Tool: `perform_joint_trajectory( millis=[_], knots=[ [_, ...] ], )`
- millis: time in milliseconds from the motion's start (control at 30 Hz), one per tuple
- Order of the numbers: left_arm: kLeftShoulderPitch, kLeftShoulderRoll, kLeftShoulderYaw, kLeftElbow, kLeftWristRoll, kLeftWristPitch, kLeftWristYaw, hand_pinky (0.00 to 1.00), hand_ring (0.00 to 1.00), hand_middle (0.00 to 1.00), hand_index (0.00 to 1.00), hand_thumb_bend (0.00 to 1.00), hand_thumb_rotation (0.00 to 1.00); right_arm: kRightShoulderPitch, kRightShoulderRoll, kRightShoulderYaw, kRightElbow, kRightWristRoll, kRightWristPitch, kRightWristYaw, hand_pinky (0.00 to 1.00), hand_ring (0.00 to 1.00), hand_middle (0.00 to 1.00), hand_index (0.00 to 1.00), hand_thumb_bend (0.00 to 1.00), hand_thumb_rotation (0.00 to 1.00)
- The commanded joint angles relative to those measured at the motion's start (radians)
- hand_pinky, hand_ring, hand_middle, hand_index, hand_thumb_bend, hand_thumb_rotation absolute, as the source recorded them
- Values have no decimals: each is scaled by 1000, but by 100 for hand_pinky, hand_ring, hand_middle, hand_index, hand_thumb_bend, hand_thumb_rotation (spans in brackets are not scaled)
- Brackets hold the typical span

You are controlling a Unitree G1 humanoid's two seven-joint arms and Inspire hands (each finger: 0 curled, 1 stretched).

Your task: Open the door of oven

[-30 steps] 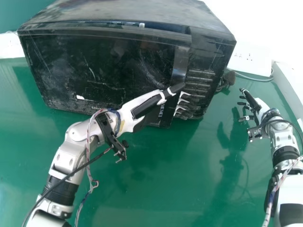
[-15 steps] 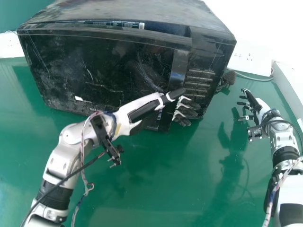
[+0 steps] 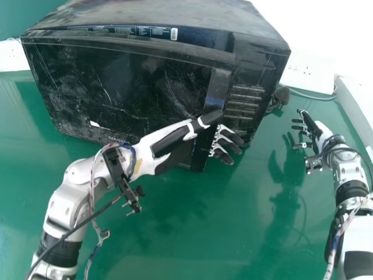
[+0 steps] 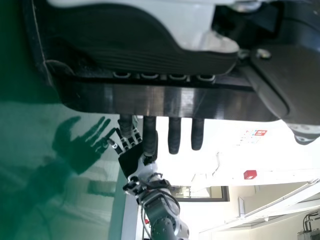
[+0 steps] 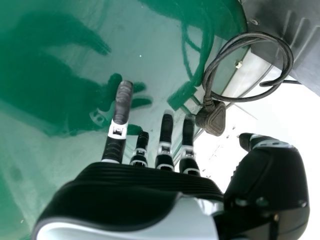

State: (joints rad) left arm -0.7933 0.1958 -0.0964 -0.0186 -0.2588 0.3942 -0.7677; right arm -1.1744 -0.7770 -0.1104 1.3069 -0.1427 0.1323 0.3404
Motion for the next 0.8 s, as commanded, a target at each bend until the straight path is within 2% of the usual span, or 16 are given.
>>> perform_joint_trajectory(
  millis=[0,33,67,133,167,200,233,333,367,433,467,533,567,700,733,767],
  knots=[
    [-13,-28,1,-66,-69,-40,-31,46,59,75,84,99,73,76,48,20,47,-19,50,38,54,70,83,89,63,59],
    [-9,-27,2,-67,-71,-48,-34,45,58,75,84,98,72,76,49,20,47,-18,51,35,49,67,82,89,63,59],
    [-7,-25,1,-71,-71,-49,-35,44,58,75,84,97,73,75,49,17,47,-15,55,34,42,60,80,88,64,59],
    [-6,-19,0,-72,-74,-54,-42,42,57,75,83,97,74,74,48,29,46,-26,51,39,42,59,79,89,66,60],
    [-4,-16,0,-74,-76,-55,-43,41,57,75,83,97,74,75,47,32,46,-29,48,43,48,63,80,89,65,64],
    [-3,-14,1,-76,-79,-55,-44,41,57,75,84,97,74,75,47,39,46,-36,43,40,52,65,80,89,66,63],
    [-2,-12,0,-78,-79,-57,-45,40,56,75,85,97,74,75,46,43,46,-38,42,41,52,65,80,88,66,64],
    [6,-7,2,-89,-85,-62,-50,39,56,75,85,98,74,76,46,36,46,-26,40,43,42,61,80,88,64,62],
    [8,-6,3,-93,-87,-66,-52,39,56,74,85,97,74,76,46,37,47,-25,40,44,44,64,80,88,64,60],
    [12,-5,7,-103,-99,-51,-52,39,56,74,85,97,75,75,43,57,48,-44,39,53,48,68,81,89,63,62],
    [14,-4,9,-111,-106,-42,-52,39,55,73,85,96,72,75,40,66,48,-51,35,66,55,72,82,88,65,68],
    [19,-9,19,-113,-136,-27,-63,38,55,73,86,94,71,76,38,71,49,-55,33,67,68,78,84,88,67,68],
    [21,-9,21,-116,-150,-13,-63,38,55,73,86,92,68,75,38,71,50,-55,35,66,68,76,83,87,67,68],
    [24,9,25,-128,-175,16,-69,40,56,72,88,93,66,73,44,54,49,-38,43,42,50,67,80,90,65,66],
    [24,12,26,-131,-178,20,-68,40,56,72,88,93,66,74,46,48,49,-33,45,33,50,67,80,91,62,65],
    [25,15,26,-132,-179,19,-69,39,56,72,88,94,66,75,47,41,49,-27,45,31,56,70,82,91,60,65]
  ],
)
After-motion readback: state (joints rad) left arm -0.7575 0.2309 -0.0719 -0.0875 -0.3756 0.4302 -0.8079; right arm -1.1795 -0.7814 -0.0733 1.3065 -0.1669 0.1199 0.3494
